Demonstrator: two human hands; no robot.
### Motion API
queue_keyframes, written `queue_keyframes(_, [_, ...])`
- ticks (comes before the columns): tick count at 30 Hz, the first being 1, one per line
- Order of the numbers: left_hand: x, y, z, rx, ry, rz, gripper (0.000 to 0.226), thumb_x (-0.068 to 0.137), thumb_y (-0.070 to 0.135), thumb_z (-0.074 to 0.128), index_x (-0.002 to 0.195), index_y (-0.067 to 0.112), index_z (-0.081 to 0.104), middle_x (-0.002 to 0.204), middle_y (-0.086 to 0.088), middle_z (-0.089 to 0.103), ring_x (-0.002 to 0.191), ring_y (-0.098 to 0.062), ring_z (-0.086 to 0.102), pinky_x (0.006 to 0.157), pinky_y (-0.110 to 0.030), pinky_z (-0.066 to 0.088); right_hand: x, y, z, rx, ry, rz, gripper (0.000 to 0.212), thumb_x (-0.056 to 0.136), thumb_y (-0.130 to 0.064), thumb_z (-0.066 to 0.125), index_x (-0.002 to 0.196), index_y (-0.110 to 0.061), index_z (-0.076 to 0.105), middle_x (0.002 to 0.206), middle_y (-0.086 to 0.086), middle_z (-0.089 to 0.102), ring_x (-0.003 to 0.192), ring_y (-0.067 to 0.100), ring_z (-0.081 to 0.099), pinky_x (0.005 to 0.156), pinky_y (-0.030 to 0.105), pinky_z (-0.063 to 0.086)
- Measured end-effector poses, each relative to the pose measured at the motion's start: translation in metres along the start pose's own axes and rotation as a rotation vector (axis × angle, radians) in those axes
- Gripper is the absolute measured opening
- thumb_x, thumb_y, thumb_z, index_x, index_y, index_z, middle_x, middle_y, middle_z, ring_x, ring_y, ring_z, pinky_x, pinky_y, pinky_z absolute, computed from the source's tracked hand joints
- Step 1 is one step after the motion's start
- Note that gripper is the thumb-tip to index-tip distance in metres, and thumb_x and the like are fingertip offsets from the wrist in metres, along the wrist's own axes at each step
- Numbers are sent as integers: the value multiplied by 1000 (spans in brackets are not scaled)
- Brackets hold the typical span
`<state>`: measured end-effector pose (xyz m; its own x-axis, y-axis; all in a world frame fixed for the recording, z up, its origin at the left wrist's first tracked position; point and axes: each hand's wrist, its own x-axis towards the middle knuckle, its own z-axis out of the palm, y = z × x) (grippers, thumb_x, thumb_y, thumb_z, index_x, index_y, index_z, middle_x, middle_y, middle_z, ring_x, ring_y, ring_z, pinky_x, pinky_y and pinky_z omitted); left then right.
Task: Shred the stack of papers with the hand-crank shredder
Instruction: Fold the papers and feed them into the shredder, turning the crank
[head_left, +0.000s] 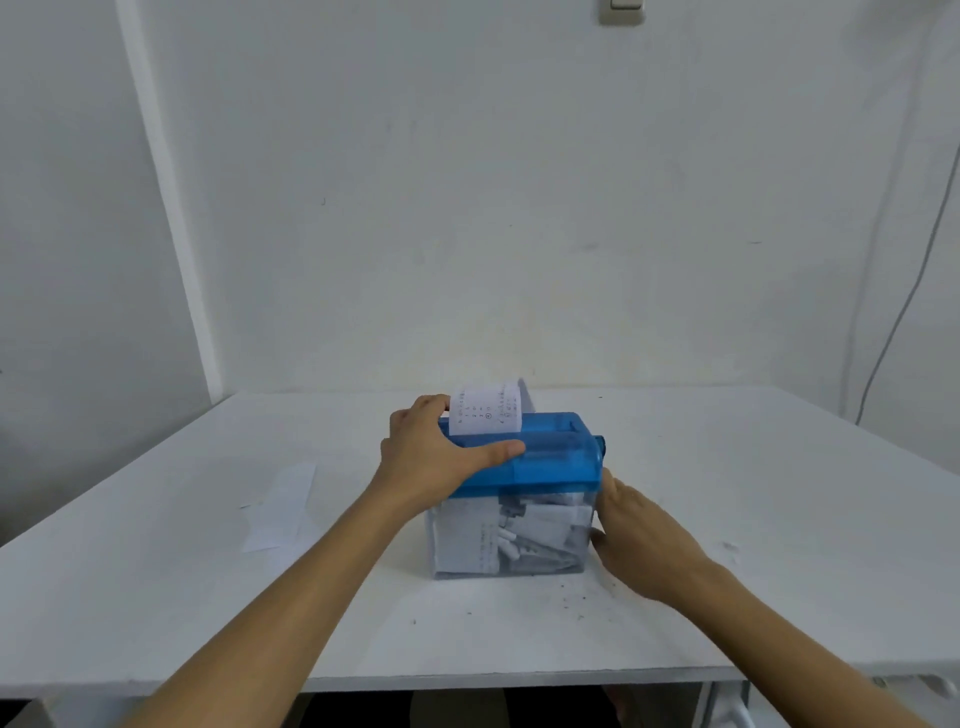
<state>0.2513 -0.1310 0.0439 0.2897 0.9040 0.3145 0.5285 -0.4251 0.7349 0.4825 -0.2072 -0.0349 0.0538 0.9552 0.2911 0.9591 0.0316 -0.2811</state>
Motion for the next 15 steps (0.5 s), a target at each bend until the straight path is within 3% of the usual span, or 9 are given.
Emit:
queue_keyframes(2, [-3,2,0,-75,-11,11,83,50,80,76,116,40,45,111,22,48,108,-10,51,84,-21,51,-10,-6,-13,-95,-49,53,32,99,-31,54,129,-24,44,127,-5,62,104,14,62,89,28,55])
queue_keyframes(4, [-6,6,-2,-111,-50,34,70,61,65,82,116,39,48,105,27,51,95,1,52,66,-8,43,-17,-16,-35,-216,-128,84,25,98,-37,55,118,-23,52,118,-2,63,98,17,63,86,31,55])
queue_keyframes(6, [-6,7,-4,-116,-65,45,64,67,59,83,115,38,48,100,30,50,90,6,51,62,-9,42,-19,-29,-65,-265,-209,107,23,92,-42,60,98,-20,56,100,-1,63,87,17,62,79,32,54])
queue_keyframes(8, [-7,8,-5,-102,-76,38,64,67,61,82,116,37,47,99,29,48,91,2,51,64,-10,42,-15,-41,-98,-254,-288,114,31,88,-43,66,78,-16,53,77,-2,62,69,13,61,68,30,52])
queue_keyframes(11, [-6,8,-6,-86,-88,24,66,67,63,81,116,37,47,98,28,49,92,-3,51,65,-14,43,-3,-53,-141,-93,-376,140,31,92,-39,66,77,-12,60,57,-5,67,58,7,70,61,24,53])
queue_keyframes(15, [-4,7,-7,-94,-87,32,66,65,64,80,116,38,49,98,27,52,89,3,52,64,-16,42,30,-47,-166,101,-262,143,36,90,-44,69,84,-9,69,74,0,75,70,11,75,71,29,61])
